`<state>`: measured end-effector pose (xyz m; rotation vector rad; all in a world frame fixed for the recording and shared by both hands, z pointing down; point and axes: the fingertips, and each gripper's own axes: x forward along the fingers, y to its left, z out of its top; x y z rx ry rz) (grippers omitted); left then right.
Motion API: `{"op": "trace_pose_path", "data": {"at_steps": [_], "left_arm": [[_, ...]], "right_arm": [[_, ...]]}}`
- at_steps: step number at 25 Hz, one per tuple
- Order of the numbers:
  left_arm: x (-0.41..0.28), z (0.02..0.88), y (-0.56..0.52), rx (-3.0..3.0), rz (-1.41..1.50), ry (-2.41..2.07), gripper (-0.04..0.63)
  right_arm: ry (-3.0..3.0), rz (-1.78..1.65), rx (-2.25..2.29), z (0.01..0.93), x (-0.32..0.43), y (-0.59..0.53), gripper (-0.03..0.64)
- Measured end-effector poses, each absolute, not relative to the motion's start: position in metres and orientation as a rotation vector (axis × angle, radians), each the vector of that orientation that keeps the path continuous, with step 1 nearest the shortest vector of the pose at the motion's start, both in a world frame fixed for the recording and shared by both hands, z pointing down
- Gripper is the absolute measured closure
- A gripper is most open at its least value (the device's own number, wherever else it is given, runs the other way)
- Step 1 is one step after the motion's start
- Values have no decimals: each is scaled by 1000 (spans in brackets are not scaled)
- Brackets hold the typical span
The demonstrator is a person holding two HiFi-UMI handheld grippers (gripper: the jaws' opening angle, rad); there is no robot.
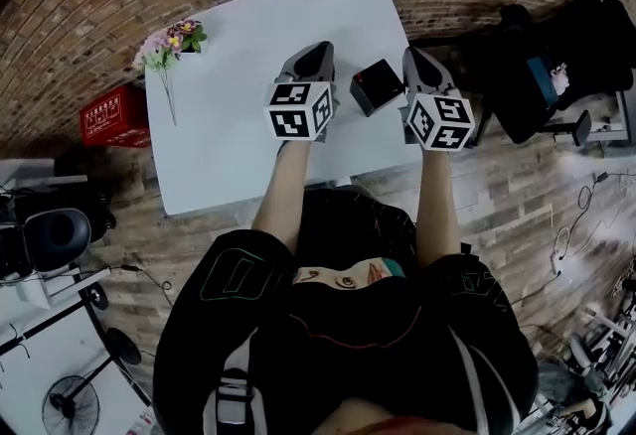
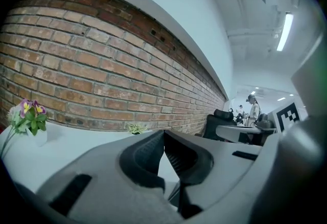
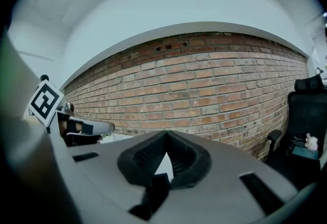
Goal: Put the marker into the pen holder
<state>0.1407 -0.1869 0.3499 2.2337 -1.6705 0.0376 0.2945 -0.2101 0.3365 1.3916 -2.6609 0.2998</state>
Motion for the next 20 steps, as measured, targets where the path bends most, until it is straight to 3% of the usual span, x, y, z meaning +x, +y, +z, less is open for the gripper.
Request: {"op": "trace_pose_path", "data": {"at_steps": [20], "left_arm": [[-17,276,-139,2006,-40,-2223,594]], "right_arm": [[-2831,153,1144,266,176,-220,612]]}}
